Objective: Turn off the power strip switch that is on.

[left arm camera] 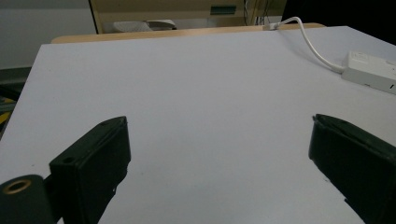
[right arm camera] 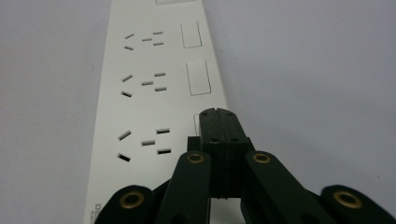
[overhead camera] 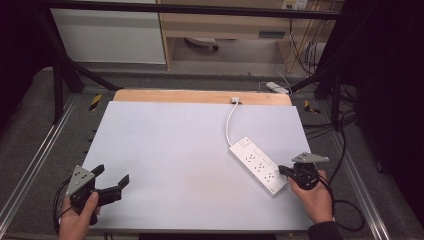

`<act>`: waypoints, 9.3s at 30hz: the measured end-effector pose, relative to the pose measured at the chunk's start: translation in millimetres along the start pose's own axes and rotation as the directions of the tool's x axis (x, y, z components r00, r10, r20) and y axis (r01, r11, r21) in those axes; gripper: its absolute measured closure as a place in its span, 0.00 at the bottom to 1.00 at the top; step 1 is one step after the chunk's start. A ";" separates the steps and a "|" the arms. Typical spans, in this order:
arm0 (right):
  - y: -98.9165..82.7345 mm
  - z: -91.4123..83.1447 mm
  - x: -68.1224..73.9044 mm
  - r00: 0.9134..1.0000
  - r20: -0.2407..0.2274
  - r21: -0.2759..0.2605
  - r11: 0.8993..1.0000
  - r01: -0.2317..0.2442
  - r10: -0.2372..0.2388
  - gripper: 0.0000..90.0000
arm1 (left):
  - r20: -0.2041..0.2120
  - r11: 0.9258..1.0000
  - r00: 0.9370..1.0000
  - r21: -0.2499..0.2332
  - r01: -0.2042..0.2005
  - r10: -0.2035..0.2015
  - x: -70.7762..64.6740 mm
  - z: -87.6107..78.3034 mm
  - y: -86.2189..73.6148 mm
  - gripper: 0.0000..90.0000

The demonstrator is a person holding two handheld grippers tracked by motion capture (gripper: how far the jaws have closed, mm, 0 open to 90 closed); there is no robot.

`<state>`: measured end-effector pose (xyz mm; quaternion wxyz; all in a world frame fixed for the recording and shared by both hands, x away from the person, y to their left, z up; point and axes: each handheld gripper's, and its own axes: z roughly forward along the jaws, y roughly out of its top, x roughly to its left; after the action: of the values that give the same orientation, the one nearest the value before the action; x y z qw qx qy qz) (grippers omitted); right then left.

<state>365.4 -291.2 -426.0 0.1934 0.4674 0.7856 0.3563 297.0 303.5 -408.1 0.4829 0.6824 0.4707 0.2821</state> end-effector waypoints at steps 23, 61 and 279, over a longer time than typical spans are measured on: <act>-3.9 1.7 3.3 1.000 0.009 -0.013 1.000 0.020 -0.020 1.00 | 0.007 1.000 1.000 0.002 -0.004 0.004 -1.0 0.6 -0.2 0.06; -8.5 2.2 2.6 1.000 0.007 -0.024 1.000 0.007 -0.007 1.00 | 0.008 1.000 1.000 0.002 -0.006 0.006 -1.1 0.6 -0.1 0.06; -18.3 1.5 7.7 1.000 -0.030 -0.246 0.969 -0.001 -0.007 0.03 | 0.004 1.000 1.000 0.007 -0.010 0.010 -0.9 1.0 -2.1 0.06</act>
<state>351.7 -289.6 -440.4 0.2383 0.4329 0.7390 0.4580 296.6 302.4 -410.4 0.4801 0.6869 0.4672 0.2818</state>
